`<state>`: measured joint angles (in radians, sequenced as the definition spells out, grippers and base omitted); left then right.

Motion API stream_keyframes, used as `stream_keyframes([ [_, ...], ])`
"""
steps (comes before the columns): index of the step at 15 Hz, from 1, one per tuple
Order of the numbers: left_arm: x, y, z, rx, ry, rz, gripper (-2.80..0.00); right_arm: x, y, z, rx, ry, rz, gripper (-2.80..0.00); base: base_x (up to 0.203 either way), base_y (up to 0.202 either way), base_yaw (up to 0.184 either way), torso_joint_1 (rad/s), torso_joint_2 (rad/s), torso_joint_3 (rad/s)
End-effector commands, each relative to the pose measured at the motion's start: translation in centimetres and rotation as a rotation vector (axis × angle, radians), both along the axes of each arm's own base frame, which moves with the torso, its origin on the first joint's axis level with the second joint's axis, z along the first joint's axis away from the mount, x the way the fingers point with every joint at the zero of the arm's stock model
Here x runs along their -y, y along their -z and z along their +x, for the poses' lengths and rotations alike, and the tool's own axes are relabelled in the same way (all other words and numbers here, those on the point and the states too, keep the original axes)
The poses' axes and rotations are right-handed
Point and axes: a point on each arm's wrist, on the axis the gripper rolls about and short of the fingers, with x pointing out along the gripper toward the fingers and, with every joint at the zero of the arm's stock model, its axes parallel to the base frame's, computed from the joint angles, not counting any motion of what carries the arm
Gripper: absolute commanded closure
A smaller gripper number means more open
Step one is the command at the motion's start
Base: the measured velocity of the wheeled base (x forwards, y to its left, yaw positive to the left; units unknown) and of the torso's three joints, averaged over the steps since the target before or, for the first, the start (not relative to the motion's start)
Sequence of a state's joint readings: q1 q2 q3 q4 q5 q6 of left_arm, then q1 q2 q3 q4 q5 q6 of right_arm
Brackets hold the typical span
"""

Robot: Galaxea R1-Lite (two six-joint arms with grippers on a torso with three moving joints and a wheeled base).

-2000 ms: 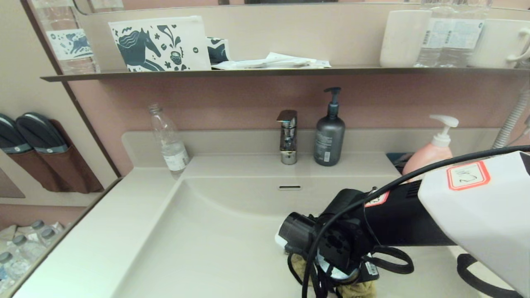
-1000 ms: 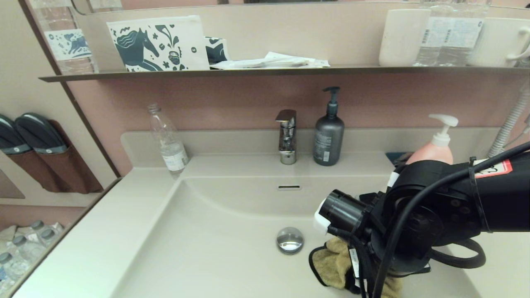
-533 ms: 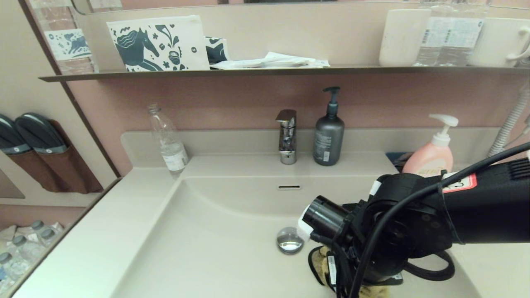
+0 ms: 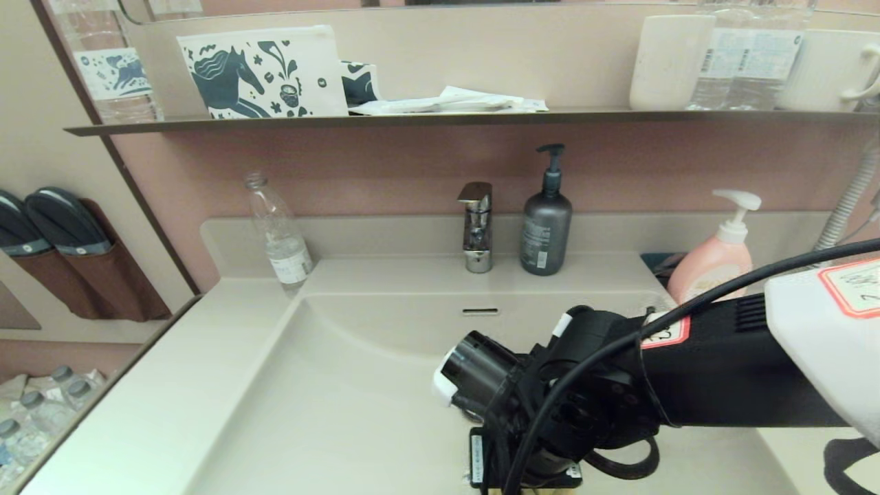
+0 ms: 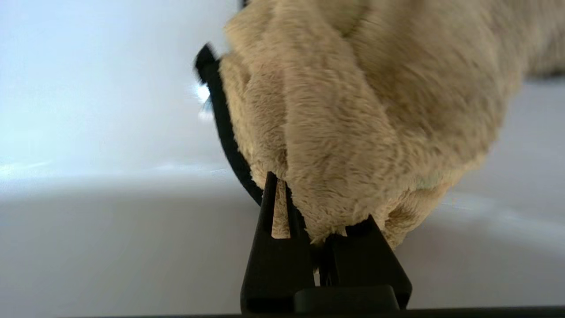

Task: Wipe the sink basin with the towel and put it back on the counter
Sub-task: Wipe the sink

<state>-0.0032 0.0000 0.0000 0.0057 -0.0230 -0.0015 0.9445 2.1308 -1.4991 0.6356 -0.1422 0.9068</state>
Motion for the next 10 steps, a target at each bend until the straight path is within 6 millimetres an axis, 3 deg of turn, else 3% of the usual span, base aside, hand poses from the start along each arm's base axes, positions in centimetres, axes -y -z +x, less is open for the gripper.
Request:
stream_keyframes([
  [1,0.0,0.0,0.0,-0.002,0.0,0.0,0.0,-1.9,0.1,0.2,0.003,-0.025,0.038,0.0,0.0,0.0,0.0,0.0,0.0,0.0],
  [6,0.0,0.0,0.0,0.0,0.0,0.0,0.0,-6.9,-0.7,1.5,0.076,-0.085,0.182,0.0,0.0,0.0,0.0,0.0,0.0,0.0],
  [10,0.0,0.0,0.0,0.0,0.0,0.0,0.0,-10.3,0.8,1.1,0.126,-0.199,0.205,0.0,0.0,0.0,0.0,0.0,0.0,0.0],
])
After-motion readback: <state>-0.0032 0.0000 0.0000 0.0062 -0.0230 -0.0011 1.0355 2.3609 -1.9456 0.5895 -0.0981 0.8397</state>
